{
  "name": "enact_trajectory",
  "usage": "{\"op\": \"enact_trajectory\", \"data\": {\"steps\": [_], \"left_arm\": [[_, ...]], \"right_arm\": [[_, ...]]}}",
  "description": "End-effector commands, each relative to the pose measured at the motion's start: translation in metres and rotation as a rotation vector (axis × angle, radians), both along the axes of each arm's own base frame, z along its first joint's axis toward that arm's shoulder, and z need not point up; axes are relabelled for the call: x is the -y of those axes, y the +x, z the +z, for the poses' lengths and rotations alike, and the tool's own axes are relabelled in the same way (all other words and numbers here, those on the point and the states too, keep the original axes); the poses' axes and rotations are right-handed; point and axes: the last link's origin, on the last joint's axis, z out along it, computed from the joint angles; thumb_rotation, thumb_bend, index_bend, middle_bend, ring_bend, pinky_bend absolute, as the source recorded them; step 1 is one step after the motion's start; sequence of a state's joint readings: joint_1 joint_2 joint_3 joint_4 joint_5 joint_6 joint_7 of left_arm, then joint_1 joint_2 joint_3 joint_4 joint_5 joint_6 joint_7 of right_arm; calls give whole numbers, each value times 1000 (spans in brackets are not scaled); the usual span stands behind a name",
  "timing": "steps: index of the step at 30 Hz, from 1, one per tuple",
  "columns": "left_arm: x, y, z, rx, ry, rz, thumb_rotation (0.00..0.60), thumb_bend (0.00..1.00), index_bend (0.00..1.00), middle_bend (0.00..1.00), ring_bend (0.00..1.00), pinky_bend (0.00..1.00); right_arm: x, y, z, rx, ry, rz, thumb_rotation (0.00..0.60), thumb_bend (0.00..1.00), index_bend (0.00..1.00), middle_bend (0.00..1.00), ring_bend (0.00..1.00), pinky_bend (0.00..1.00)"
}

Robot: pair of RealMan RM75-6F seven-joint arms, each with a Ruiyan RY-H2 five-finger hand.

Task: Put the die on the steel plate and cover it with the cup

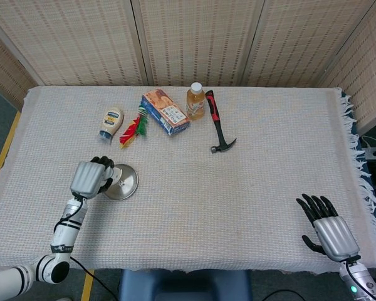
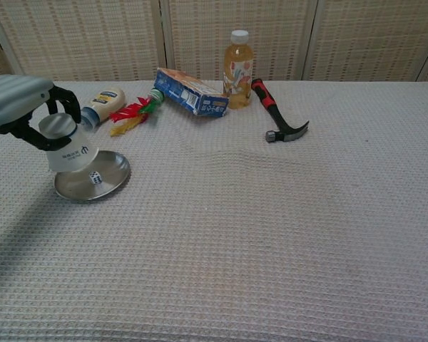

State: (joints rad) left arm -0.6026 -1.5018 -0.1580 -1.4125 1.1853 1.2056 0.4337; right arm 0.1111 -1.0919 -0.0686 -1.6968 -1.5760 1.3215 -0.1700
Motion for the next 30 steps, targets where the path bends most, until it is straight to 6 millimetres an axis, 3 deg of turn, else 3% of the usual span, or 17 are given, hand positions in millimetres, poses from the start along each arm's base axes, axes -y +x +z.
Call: {"op": "enact_trajectory", "data": {"steps": [1, 7, 17, 19, 21, 22, 25, 27, 30], "left_arm": [[18, -16, 11, -33, 1, 21, 600, 428, 458, 526, 482, 761], [37, -53, 23, -77, -8, 118, 600, 428, 460, 527, 481, 761], [38, -66, 15, -146, -18, 125, 600, 411, 431, 508, 479, 734], [39, -70, 12, -164, -52, 144, 600, 399, 326, 412, 408, 698], [38, -72, 13, -168, -73, 160, 600, 379, 101, 191, 242, 606], [38, -72, 13, -161, -85, 172, 600, 368, 35, 104, 166, 556], [39, -70, 19, -116, -102, 181, 600, 340, 0, 0, 12, 377], [40, -67, 23, -91, -102, 168, 600, 326, 0, 0, 0, 275], [45, -65, 30, -45, -109, 157, 600, 313, 0, 0, 0, 235]], "right_arm": [[0, 0, 0, 1, 1, 1, 600, 210, 0, 0, 0, 0], [-2, 2, 0, 3, 2, 8, 600, 210, 0, 0, 0, 0], [-5, 4, -1, 3, 1, 15, 600, 211, 0, 0, 0, 0], [-5, 4, 0, 3, -2, 15, 600, 211, 0, 0, 0, 0], [-5, 4, 0, 3, -2, 15, 600, 210, 0, 0, 0, 0], [-5, 4, 0, 3, -1, 15, 600, 210, 0, 0, 0, 0], [-5, 4, 0, 2, 0, 15, 600, 210, 0, 0, 0, 0], [-5, 3, 0, 1, 2, 12, 600, 210, 0, 0, 0, 0], [-5, 3, -1, -2, 5, 9, 600, 210, 0, 0, 0, 0]]}}
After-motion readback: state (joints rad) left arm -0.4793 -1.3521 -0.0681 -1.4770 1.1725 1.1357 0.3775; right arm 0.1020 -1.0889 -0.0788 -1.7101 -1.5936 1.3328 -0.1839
